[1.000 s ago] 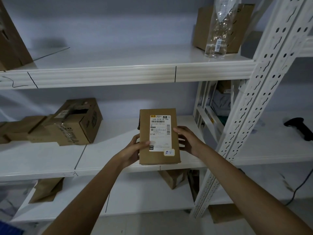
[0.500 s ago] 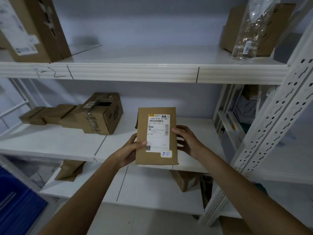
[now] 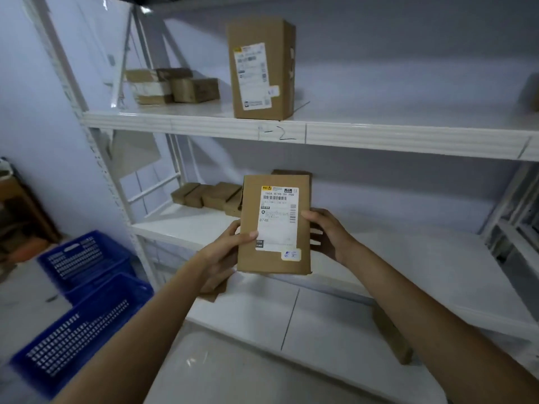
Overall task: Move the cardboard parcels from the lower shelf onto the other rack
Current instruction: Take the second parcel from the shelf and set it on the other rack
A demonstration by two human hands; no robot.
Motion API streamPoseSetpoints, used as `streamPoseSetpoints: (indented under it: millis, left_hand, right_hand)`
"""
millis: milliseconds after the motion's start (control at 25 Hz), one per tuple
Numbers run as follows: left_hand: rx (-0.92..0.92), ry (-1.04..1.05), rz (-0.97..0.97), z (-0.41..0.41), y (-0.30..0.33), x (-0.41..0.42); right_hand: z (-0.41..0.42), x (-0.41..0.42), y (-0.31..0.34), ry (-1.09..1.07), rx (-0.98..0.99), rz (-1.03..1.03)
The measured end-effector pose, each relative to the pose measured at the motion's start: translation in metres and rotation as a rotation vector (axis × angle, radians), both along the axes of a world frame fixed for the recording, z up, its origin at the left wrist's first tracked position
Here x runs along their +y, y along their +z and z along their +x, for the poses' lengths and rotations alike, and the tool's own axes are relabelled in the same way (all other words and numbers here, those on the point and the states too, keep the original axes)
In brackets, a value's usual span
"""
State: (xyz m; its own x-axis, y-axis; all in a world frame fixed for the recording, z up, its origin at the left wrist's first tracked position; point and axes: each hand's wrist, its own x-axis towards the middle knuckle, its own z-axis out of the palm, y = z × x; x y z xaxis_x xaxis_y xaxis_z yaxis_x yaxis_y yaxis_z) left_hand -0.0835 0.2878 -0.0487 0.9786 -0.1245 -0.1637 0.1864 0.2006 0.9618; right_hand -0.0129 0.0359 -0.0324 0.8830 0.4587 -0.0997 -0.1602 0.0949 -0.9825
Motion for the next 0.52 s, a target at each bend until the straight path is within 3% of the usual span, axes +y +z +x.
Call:
streamPoseSetpoints:
  millis: [280, 520]
  left_hand:
    - [-0.062, 0.107, 0.045, -0.046, 0.045, 0.178]
    - [-0.142, 0.142, 0.060, -0.022, 0.073, 0.281]
  right_hand:
    - [-0.024, 0.183, 0.043, 0.138, -0.033, 0.084]
    - [0.006, 0.288, 0.079, 0.170, -0.108, 0.051]
